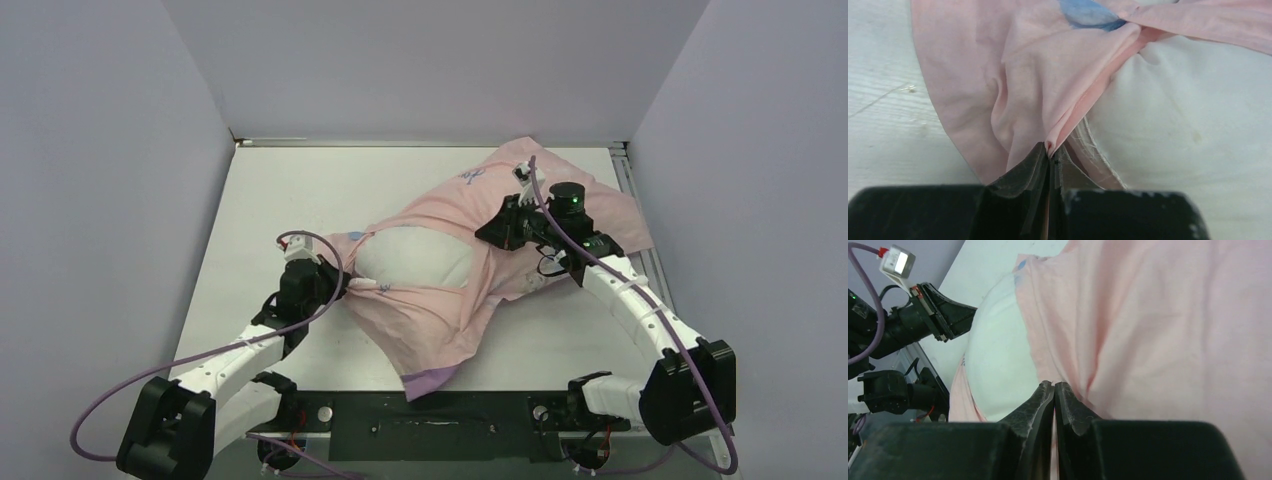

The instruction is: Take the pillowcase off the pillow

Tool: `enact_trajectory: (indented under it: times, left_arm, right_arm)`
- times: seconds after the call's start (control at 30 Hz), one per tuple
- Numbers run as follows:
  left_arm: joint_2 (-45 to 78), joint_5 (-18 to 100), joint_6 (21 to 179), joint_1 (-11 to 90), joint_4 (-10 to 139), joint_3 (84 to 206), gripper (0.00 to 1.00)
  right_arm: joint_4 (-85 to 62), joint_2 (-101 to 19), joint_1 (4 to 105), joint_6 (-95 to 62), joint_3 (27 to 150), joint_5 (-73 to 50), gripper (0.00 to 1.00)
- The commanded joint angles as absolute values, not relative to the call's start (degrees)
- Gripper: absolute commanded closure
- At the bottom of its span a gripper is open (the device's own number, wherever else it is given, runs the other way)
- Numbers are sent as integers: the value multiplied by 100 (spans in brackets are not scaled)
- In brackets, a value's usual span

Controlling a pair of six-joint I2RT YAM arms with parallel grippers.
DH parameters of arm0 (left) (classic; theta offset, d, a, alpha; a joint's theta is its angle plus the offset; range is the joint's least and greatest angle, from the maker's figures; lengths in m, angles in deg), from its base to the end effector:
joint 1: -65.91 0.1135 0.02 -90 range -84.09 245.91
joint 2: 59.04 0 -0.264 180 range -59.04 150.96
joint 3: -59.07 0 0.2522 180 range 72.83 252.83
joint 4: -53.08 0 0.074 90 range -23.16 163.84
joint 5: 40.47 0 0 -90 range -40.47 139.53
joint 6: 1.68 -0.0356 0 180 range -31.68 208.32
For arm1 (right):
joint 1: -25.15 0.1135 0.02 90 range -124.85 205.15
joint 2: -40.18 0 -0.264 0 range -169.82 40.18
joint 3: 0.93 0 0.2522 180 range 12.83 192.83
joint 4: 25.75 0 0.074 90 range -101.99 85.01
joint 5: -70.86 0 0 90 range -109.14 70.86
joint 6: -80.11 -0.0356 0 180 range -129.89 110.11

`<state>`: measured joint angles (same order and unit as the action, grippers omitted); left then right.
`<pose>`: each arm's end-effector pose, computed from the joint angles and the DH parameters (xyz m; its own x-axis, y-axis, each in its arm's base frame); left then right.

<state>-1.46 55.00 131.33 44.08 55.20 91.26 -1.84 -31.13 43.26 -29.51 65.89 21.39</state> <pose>0.1900 -0.0725 0.1777 -0.5125 -0.5262 -0.6786 -0.0792 0.8159 -0.5728 0.2549 0.1077 0.2958 -0.6876 0.0436 -0.7248 -0.5825 0.5627 0.5865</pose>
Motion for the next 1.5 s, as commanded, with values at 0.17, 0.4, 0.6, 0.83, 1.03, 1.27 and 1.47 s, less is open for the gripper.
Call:
enact_trajectory:
  times: [0.17, 0.4, 0.6, 0.83, 1.03, 1.27, 1.47]
  left_arm:
    - [-260, 5718, 12963, 4596, 5623, 8893, 100]
    - [-170, 5500, 13155, 4600, 5178, 8653, 100]
    - [-156, 5208, 13351, 4595, 4698, 8436, 100]
    - [-252, 4954, 13600, 4556, 4246, 8231, 100]
    - [-358, 4838, 13759, 4407, 4066, 8125, 100]
    - [-393, 5053, 13851, 4375, 4128, 8034, 100]
    - [-348, 5212, 13801, 4376, 4238, 8045, 100]
  right_arm:
    - [-131, -2993, 4840, -2607, 7134, 1654, 82]
    - [220, -3651, 6313, -2260, 8198, 308, 54]
    - [594, -4889, 7434, -1844, 9359, -606, 30]
    - [985, -6370, 8004, -1678, 10705, -1207, 14]
    - [1239, -7315, 8078, -1618, 11301, -1525, 3]
    - [1891, -8048, 8100, -1435, 11299, -2407, 10]
    - [2109, -8037, 8122, -1278, 10570, -3381, 10]
